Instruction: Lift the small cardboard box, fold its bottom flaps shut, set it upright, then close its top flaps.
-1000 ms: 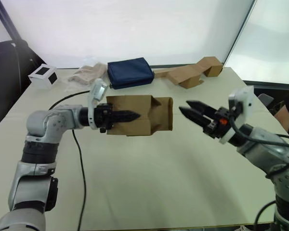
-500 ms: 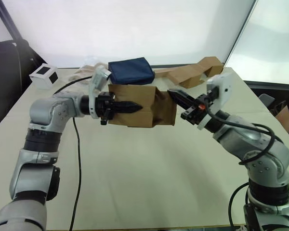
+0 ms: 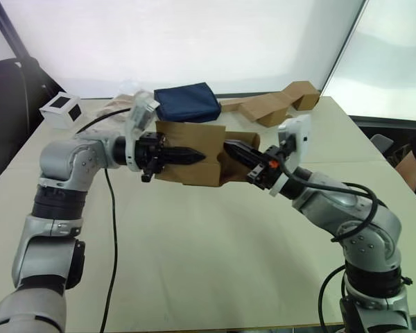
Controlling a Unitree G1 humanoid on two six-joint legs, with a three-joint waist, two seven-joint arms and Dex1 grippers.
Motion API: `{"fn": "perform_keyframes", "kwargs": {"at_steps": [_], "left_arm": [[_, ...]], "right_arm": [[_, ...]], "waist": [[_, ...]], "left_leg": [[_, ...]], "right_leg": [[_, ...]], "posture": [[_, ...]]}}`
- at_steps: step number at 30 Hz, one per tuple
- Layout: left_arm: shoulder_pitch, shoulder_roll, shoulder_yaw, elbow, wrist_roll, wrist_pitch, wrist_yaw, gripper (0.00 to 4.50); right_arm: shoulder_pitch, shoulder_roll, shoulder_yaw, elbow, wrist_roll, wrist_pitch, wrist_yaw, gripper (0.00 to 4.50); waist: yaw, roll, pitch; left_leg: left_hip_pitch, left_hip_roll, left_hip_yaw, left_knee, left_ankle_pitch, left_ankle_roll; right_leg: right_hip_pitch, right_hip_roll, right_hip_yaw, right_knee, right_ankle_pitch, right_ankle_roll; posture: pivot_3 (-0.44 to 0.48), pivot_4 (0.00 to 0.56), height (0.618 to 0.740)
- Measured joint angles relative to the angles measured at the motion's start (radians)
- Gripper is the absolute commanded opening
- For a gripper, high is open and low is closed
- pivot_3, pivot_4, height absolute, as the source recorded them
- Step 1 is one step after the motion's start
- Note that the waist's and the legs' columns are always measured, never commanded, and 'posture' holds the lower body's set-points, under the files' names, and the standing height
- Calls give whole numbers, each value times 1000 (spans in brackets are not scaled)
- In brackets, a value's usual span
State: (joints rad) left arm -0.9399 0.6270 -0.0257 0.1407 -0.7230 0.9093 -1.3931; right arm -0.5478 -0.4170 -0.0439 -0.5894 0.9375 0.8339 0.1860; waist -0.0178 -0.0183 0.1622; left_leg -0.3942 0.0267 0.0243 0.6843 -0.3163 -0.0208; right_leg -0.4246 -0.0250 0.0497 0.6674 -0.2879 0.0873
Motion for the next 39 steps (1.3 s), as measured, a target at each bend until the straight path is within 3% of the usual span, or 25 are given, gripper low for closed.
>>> {"fn": "perform_keyframes", "kwargs": {"at_steps": [5,12,17,23,27,31,39], "left_arm": [[0,-2,1,-5,-3,0,1,0],[0,-1,4,17,7,-29,10,0],[-1,2,3,39,17,-45,9,0],[-3,4,3,76,38,-67,8,0],[-6,7,4,79,38,-68,6,0],[-8,9,11,74,35,-62,8,0],[-26,3,11,27,11,-24,4,0]], "right_arm": [[-14,35,38,8,-49,-29,10,17],[-14,3,69,6,-116,-36,57,17],[-2,-74,37,-7,-108,-33,115,17],[33,-223,-105,-18,10,5,236,17],[129,-309,-153,-25,50,35,286,17],[207,-328,-114,-46,45,52,319,17],[197,-298,-34,-46,-60,9,319,17]], "waist": [[0,0,0],[0,0,0],[2,0,0],[4,0,0],[3,0,0],[-1,0,0],[3,0,0]], "left_leg": [[0,0,0,0,0,0],[0,0,0,0,0,0],[0,0,0,0,0,0],[0,0,0,0,0,0],[0,0,0,0,0,1],[0,0,0,0,0,1],[0,0,0,0,0,1]], "right_leg": [[0,0,0,0,0,0],[0,0,0,0,0,0],[0,0,0,0,0,0],[0,0,0,0,0,0],[0,0,0,-1,0,0],[0,0,0,0,0,0],[0,0,0,-1,0,0]], "posture": [[0,150,740],[0,150,740],[0,150,740],[0,150,740],[0,150,740],[0,150,740],[0,150,740]]}}
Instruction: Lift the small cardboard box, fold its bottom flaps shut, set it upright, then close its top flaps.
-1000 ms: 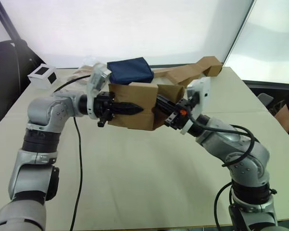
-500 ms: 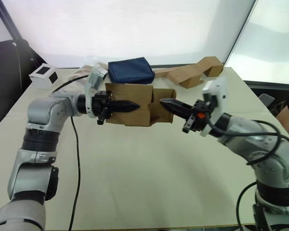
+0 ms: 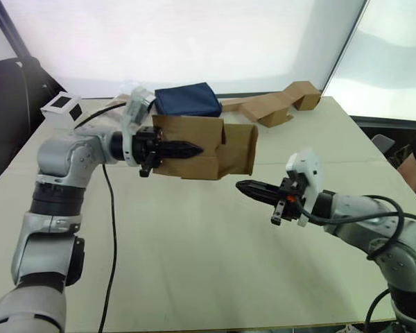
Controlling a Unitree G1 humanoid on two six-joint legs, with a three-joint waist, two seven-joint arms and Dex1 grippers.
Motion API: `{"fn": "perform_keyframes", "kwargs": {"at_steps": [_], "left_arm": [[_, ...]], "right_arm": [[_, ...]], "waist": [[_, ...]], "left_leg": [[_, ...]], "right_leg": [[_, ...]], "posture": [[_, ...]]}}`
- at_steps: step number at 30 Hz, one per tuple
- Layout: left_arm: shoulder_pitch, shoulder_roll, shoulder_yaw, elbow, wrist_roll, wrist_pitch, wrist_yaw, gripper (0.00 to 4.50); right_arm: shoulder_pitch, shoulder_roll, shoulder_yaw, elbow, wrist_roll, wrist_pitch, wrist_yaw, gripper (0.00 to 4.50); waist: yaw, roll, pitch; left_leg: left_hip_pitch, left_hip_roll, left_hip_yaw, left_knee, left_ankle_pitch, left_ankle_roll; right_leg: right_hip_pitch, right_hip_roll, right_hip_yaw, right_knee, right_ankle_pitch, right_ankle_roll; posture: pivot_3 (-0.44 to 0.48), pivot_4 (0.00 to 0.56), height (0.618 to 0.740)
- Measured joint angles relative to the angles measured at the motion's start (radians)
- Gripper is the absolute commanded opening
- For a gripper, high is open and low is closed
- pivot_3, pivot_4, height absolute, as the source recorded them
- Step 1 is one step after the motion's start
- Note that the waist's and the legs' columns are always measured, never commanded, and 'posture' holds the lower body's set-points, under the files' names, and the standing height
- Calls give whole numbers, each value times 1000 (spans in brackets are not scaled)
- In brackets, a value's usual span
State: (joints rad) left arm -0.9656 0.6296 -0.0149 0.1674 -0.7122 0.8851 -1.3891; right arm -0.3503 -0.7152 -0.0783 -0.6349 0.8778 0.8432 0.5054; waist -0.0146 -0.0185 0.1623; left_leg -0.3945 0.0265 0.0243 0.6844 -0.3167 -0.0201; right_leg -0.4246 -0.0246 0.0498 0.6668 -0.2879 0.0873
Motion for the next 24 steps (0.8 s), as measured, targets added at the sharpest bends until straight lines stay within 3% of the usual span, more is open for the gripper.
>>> {"fn": "perform_keyframes", "kwargs": {"at_steps": [9,20,24], "left_arm": [[0,-10,0,-65,-28,26,16,0],[7,-11,0,-66,-29,27,29,0],[20,-6,1,-75,-35,27,38,0]], "right_arm": [[-105,124,27,31,-6,-21,-33,17],[-118,145,90,66,-63,-56,33,17],[-121,133,-11,76,61,-25,53,17]], "waist": [[-2,0,0],[0,0,0],[0,0,0]], "left_leg": [[0,1,0,0,0,0],[0,0,0,0,0,0],[0,0,0,0,0,0]], "right_leg": [[0,0,0,0,0,0],[0,0,0,0,0,0],[0,-1,0,0,0,0]], "posture": [[0,150,740],[0,150,740],[0,150,740]]}}
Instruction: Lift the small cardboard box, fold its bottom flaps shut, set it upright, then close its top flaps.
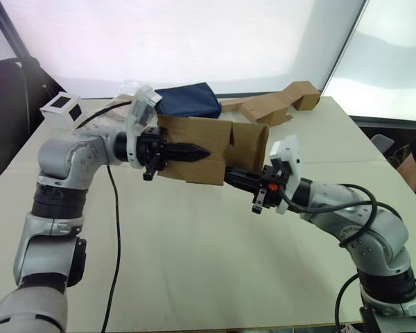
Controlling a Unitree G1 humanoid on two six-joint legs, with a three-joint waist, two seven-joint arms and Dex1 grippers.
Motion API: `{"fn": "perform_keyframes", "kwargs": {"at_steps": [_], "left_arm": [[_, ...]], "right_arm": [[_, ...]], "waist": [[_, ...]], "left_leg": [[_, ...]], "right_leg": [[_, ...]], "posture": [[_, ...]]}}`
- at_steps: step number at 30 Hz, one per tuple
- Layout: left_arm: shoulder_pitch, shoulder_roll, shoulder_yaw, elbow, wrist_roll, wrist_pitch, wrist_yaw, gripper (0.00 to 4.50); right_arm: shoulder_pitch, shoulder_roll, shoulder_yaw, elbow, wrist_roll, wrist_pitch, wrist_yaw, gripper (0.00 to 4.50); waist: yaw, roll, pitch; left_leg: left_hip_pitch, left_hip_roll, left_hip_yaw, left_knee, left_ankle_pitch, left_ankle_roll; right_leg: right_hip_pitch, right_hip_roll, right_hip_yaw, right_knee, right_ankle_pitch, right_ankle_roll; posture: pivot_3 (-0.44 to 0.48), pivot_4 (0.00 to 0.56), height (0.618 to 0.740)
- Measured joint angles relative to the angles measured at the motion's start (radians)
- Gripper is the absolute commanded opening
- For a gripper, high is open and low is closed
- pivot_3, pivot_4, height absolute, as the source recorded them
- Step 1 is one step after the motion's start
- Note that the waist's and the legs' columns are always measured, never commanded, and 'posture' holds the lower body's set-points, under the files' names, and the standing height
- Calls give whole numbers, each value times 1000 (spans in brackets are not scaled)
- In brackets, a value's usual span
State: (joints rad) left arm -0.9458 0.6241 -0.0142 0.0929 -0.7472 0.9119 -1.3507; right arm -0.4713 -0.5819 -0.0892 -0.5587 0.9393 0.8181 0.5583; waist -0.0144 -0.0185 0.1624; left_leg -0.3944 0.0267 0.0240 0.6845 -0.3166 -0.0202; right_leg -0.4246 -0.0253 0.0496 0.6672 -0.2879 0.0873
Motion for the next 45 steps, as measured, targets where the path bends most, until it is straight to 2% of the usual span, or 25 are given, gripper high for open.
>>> {"fn": "perform_keyframes", "kwargs": {"at_steps": [5,9,11,16,19,26,38,39,40,45], "left_arm": [[27,40,10,-15,-8,10,1,0],[26,39,21,-15,-12,11,8,0],[26,37,23,-15,-14,11,13,0],[27,26,30,-24,-30,16,27,0],[27,25,30,-26,-30,16,37,0],[27,25,31,-21,-29,15,46,0],[27,24,28,8,-24,1,34,0],[27,24,28,13,-24,0,32,0],[27,24,28,18,-24,-1,31,0],[27,24,28,23,-23,-1,24,0]], "right_arm": [[-10,-107,-230,102,205,52,10,17],[-43,-104,-298,221,188,6,-46,17],[-45,-93,-281,269,98,-46,-72,17],[-34,-54,-132,380,-175,-170,-120,17],[-10,-20,-81,377,-217,-186,-94,17],[36,47,-76,198,-49,-106,-31,17],[98,184,-112,109,246,-30,-162,17],[100,194,-112,109,251,-30,-172,498],[100,204,-112,109,255,-31,-179,695],[101,257,-111,111,295,-45,-216,2748]], "waist": [[1,0,0],[-3,0,0],[-4,0,0],[-4,0,0],[-3,0,0],[-1,0,0],[-3,0,0],[-3,0,0],[-3,0,0],[-3,0,0]], "left_leg": [[0,0,0,0,0,0],[0,0,0,0,0,0],[0,0,1,0,0,0],[0,0,1,0,0,0],[0,0,1,0,0,0],[0,0,1,0,0,0],[0,1,1,0,0,0],[0,1,1,0,0,0],[0,0,1,0,0,0],[0,0,1,0,0,0]], "right_leg": [[0,-1,0,0,0,0],[0,0,0,0,0,0],[0,0,0,0,0,0],[0,1,1,0,0,0],[0,0,1,0,0,0],[0,0,0,1,0,0],[0,0,0,1,0,0],[0,0,1,1,0,0],[0,0,0,1,0,0],[0,0,0,1,0,0]], "posture": [[0,150,740],[0,150,740],[0,150,740],[0,150,740],[0,150,740],[0,150,740],[0,150,740],[0,150,740],[0,150,740],[0,150,740]]}}
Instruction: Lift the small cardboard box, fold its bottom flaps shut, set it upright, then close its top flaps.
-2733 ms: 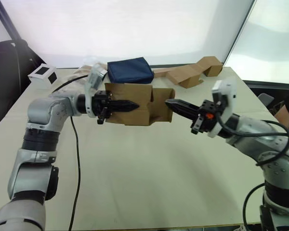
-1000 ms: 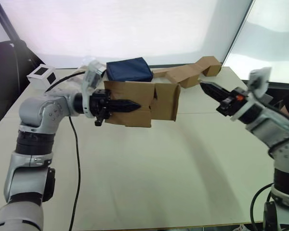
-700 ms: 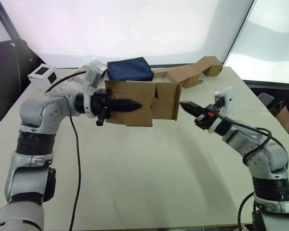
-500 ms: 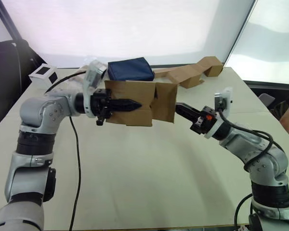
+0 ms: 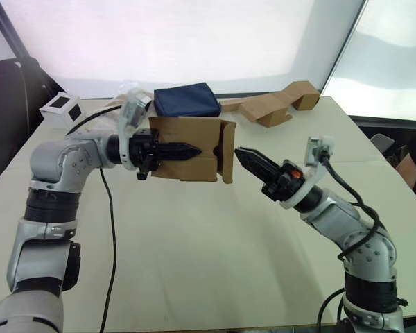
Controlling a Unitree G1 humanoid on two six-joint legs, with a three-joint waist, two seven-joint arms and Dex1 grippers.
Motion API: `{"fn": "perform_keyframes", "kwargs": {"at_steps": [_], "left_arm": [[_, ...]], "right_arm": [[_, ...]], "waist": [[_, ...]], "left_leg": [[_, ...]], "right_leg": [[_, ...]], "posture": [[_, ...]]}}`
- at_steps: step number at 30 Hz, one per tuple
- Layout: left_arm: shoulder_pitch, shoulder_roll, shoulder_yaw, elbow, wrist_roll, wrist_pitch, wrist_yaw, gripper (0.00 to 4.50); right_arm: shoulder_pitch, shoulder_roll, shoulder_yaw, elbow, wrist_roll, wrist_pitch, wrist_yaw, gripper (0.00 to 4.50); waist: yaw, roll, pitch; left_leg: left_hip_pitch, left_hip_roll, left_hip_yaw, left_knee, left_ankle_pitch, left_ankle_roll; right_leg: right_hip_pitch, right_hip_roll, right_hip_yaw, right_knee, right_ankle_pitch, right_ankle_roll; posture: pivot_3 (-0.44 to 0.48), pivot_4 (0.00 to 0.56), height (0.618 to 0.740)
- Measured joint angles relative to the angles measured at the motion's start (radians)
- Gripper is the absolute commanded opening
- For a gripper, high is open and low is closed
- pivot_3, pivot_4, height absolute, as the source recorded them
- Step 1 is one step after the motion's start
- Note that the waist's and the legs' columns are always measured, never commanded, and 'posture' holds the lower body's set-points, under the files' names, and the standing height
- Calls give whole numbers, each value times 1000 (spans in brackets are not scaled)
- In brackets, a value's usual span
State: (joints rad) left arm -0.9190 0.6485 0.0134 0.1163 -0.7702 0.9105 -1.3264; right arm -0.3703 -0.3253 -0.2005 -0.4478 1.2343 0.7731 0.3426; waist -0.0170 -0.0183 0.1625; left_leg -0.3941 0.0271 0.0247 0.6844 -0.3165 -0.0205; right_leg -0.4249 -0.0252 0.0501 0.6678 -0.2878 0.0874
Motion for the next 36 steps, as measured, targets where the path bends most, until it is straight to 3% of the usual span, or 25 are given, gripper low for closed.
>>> {"fn": "perform_keyframes", "kwargs": {"at_steps": [1,14,19,36], "left_arm": [[0,0,0,0,0,0,0,0],[0,-4,0,1,0,0,4,0],[-2,-5,0,3,0,0,4,0],[-18,-6,0,8,0,0,12,0]], "right_arm": [[1,14,-1,1,21,-3,-10,3135],[32,114,-4,23,223,-44,-82,3135],[54,115,25,23,223,-49,-88,1328],[85,140,74,52,134,-96,-88,1328]], "waist": [[0,0,0],[-1,0,0],[-3,0,0],[-2,0,0]], "left_leg": [[0,0,0,0,0,0],[0,0,0,0,0,0],[0,0,0,0,0,0],[0,0,0,0,0,0]], "right_leg": [[0,0,0,0,0,0],[0,0,0,0,0,0],[0,0,0,0,0,0],[0,0,0,0,0,0]], "posture": [[0,150,740],[0,150,740],[0,150,740],[0,150,740]]}}
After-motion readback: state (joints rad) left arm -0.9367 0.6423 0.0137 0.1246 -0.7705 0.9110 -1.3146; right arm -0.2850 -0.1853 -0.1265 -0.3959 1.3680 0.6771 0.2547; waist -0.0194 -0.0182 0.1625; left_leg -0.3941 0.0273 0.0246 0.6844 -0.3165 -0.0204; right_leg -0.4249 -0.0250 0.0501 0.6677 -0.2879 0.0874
